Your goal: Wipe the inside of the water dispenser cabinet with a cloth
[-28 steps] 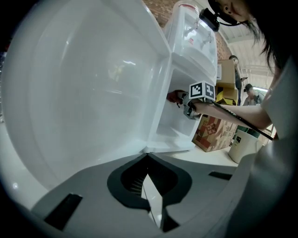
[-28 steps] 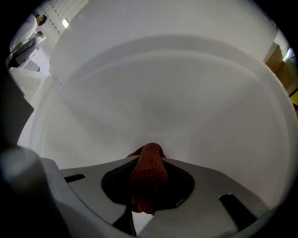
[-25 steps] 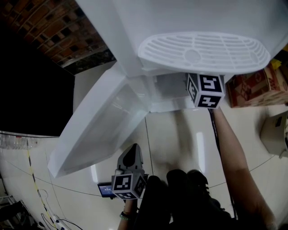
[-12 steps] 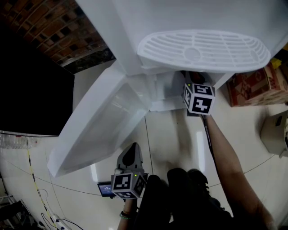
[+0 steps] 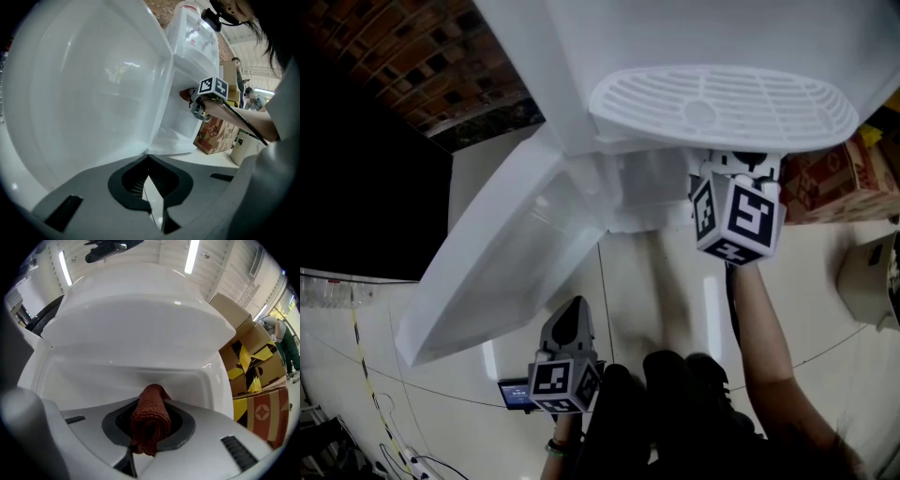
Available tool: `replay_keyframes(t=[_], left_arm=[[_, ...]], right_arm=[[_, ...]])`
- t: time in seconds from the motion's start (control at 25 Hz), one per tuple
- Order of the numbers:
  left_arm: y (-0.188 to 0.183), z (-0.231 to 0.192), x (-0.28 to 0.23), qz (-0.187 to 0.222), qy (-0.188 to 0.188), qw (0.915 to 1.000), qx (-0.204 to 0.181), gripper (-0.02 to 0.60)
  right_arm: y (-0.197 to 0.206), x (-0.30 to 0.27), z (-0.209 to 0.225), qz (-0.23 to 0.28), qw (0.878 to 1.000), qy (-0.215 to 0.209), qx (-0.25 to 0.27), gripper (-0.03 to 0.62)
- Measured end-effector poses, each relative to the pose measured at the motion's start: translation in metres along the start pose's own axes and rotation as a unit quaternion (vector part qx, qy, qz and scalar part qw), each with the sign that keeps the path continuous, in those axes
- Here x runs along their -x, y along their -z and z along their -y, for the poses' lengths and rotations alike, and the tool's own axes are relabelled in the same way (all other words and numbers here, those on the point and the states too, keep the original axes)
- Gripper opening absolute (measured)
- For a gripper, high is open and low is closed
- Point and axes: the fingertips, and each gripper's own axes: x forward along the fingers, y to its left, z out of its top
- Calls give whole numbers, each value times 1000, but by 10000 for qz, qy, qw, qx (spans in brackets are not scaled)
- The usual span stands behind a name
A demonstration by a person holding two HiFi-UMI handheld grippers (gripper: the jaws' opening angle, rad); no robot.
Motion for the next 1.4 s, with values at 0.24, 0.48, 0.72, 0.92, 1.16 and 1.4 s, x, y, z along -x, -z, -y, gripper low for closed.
replay_keyframes(t=[0.24,0.48,0.72,0.92,1.16,1.4], left_arm=[[0,-4,2,2,-48,10000,35,-14],[1,-4,1,-10,-40,10000,33,-15],[1,-4,0,6,-33,10000,37,-15],[1,2,-3,14,32,10000,40,-15],[0,14,-4,32,158,9999,-3,-14],[0,25,-2,28,264,9996,-73,-14]], right_arm=[[75,-11,7,-1067,9942,93,-27,78],[160,10,10,-2253,9743,79,27,78],[204,31,16,-2853,9582,-18,202,78],[146,31,9,-2065,9781,-199,137,78],[9,47,12,-386,9990,-212,60,78],[-18,59,30,-6,9978,-11,669,78]])
